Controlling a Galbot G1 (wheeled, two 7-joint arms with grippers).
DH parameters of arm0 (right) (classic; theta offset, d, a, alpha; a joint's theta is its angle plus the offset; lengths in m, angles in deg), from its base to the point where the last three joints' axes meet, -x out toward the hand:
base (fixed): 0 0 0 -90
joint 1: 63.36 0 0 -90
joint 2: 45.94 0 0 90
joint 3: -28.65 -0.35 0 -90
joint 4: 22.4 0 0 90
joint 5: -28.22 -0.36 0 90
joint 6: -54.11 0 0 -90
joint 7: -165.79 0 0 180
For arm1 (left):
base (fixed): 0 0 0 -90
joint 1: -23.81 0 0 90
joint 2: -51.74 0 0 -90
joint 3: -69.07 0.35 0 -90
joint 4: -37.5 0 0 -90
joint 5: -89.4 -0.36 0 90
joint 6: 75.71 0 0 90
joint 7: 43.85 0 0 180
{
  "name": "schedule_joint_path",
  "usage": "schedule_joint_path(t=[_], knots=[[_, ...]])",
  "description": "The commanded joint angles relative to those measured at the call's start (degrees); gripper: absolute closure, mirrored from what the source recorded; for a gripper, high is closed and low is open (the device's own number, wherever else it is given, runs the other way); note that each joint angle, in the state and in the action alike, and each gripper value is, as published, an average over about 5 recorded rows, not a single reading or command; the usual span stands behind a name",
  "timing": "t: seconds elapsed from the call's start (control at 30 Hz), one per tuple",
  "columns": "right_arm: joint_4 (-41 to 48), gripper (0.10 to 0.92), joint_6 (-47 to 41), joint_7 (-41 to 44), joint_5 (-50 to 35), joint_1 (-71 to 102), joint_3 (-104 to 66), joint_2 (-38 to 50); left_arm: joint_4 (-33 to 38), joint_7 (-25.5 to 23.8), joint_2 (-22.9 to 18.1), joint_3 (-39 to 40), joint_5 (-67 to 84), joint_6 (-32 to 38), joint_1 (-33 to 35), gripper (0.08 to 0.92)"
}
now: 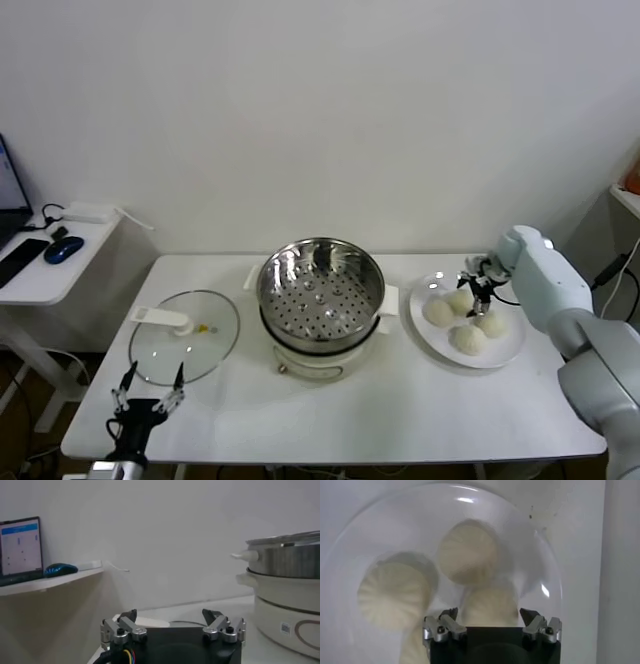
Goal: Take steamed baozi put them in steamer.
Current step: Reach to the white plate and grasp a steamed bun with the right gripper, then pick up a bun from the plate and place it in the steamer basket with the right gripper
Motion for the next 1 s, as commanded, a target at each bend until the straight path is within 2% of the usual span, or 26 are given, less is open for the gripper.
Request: schedule_joint_path(t=[0.03,0.23,0.57,0.77,1.0], knots=[[0.42,0.218,-0.01,-0.63,1.47,0.23,-1.44,-0.23,-0.09,0.04,-0.05,0.05,-0.04,0.04,0.05,0.177],[0.52,0.312,0.01,-0.88,1.49,0.27,-1.83,-0.17,-0.3,0.07,0.02,0.14,-0.06,0.07,0.01,0.177],[-0.74,0.321,1.48,-0.68,1.27,0.21,-1.8,0.14,-0.47,0.11,-0.05,0.05,-0.07,0.09,0.06,0.177],[-7.0,0.321,7.07,0.24,2.75,0.17,0.63,1.93,-0.49,0.17,-0.21,-0.25,-0.07,0.11,0.18,0.177],[-17.81,0.321,9.16,1.33,-1.2,-1.84,9.29,6.52,-0.19,0.07,-0.42,-0.62,-0.37,0.11,0.48,0.177]])
